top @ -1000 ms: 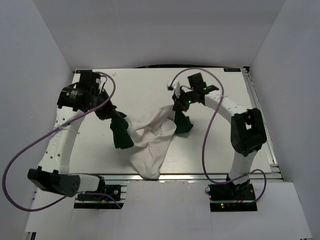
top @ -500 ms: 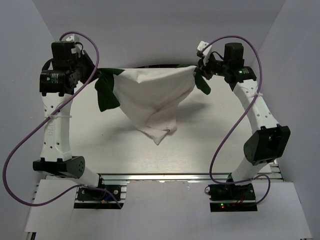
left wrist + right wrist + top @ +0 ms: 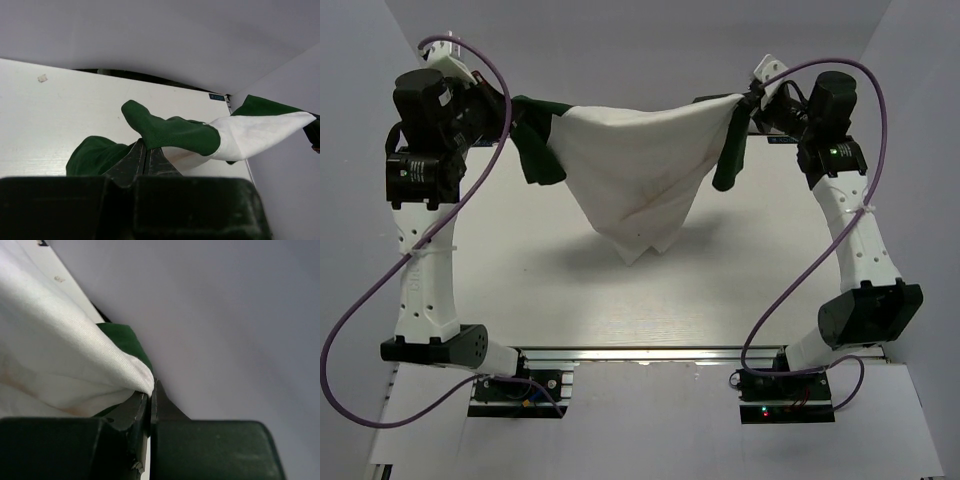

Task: Fold and stack the t-shirts
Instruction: Flatten the tshirt out

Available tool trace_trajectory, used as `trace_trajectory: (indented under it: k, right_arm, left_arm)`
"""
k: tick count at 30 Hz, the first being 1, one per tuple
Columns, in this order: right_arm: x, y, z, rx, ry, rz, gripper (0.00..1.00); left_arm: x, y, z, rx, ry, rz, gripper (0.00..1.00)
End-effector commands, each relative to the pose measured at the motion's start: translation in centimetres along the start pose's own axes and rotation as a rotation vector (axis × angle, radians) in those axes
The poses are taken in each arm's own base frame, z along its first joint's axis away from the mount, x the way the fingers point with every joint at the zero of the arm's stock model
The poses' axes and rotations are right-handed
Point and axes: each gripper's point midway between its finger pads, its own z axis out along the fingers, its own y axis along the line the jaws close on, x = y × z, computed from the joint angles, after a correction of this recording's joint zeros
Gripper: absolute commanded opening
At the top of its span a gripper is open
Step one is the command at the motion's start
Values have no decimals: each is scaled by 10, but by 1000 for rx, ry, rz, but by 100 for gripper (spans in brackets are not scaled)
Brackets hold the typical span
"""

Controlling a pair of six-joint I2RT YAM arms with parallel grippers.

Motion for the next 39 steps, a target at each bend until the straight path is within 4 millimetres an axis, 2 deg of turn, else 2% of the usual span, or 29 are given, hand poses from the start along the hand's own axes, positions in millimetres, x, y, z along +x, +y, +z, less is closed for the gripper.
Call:
trace_trajectory:
  k: [1, 3, 4, 7, 8, 10, 11, 12, 15, 18, 20, 21, 22, 23, 24, 25, 26, 27, 28, 29, 31, 32, 33, 34, 35, 36, 37, 38, 39]
  right_arm:
    - [-45, -35, -23, 147, -106, -95, 0]
    - [-49, -46, -31, 186, -114, -105, 0]
    - [-64, -57, -38, 227, -149, -126, 0]
    - [-78, -83, -54, 299, -182, -141, 0]
    - [-93, -94, -62, 328, -203, -163, 0]
    - [-97, -112, -72, 367, -210, -165, 0]
    - [-115, -120, -79, 388, -240, -191, 0]
    - [-119, -126, -84, 401, -244, -197, 0]
    - [-136, -132, -89, 407, -279, -224, 0]
    - [-148, -134, -92, 418, -313, -239, 0]
    - [-147, -135, -88, 407, -322, -228, 0]
    - [-149, -134, -86, 391, -331, -210, 0]
    - [-140, -130, -76, 351, -329, -188, 0]
    - [-137, -124, -68, 322, -330, -170, 0]
    - [-127, -121, -57, 300, -315, -152, 0]
    - [-112, -114, -47, 280, -296, -126, 0]
    - [-101, -110, -39, 266, -283, -110, 0]
    - [-97, -96, -22, 234, -288, -104, 0]
    - [-79, -85, -8, 210, -265, -77, 0]
    - [-77, -70, 7, 176, -271, -65, 0]
    - [-61, -54, 33, 150, -260, -46, 0]
    - [-64, -39, 47, 118, -274, -36, 0]
    - [-52, -28, 64, 85, -263, -16, 0]
    - [-54, -17, 74, 58, -271, -7, 0]
    - [-60, 5, 89, 11, -288, 2, 0]
    - [-54, 20, 102, -27, -287, 16, 0]
    - [-54, 34, 109, -59, -293, 24, 0]
    - [-52, 59, 122, -112, -295, 40, 0]
    - [-50, 73, 128, -145, -297, 47, 0]
  left_arm:
    - [-33, -27, -31, 101, -144, 58, 0]
    - [-33, -33, -30, 134, -145, 46, 0]
    - [-27, -38, -28, 172, -119, 31, 0]
    - [-20, -56, -25, 280, -82, -13, 0]
    - [-14, -58, -22, 303, -62, -36, 0]
    - [-13, -73, -23, 402, -44, -45, 0]
    - [-10, -76, -18, 429, -24, -55, 0]
    - [-12, -83, -17, 470, -14, -69, 0]
    - [-6, -101, -20, 584, 48, -82, 0]
    - [3, -109, -25, 628, 85, -107, 0]
    - [10, -110, -30, 641, 113, -127, 0]
    - [12, -113, -42, 648, 106, -127, 0]
    - [29, -104, -37, 627, 141, -154, 0]
    - [36, -100, -38, 611, 146, -182, 0]
    - [40, -101, -56, 608, 127, -182, 0]
    - [66, -86, -49, 559, 175, -233, 0]
    - [77, -80, -52, 536, 185, -260, 0]
    - [85, -73, -54, 503, 180, -292, 0]
    - [108, -62, -64, 473, 194, -317, 0]
    - [117, -58, -69, 458, 196, -339, 0]
    - [138, -43, -84, 398, 171, -376, 0]
    - [149, -35, -89, 356, 180, -408, 0]
    - [156, -28, -93, 318, 177, -425, 0]
    - [158, -18, -102, 264, 131, -434, 0]
    - [182, -2, -102, 188, 176, -474, 0]
    - [190, 6, -106, 139, 182, -496, 0]
    - [194, 25, -106, 33, 155, -511, 0]
    - [207, 36, -115, -43, 176, -534, 0]
    - [204, 40, -116, -62, 148, -534, 0]
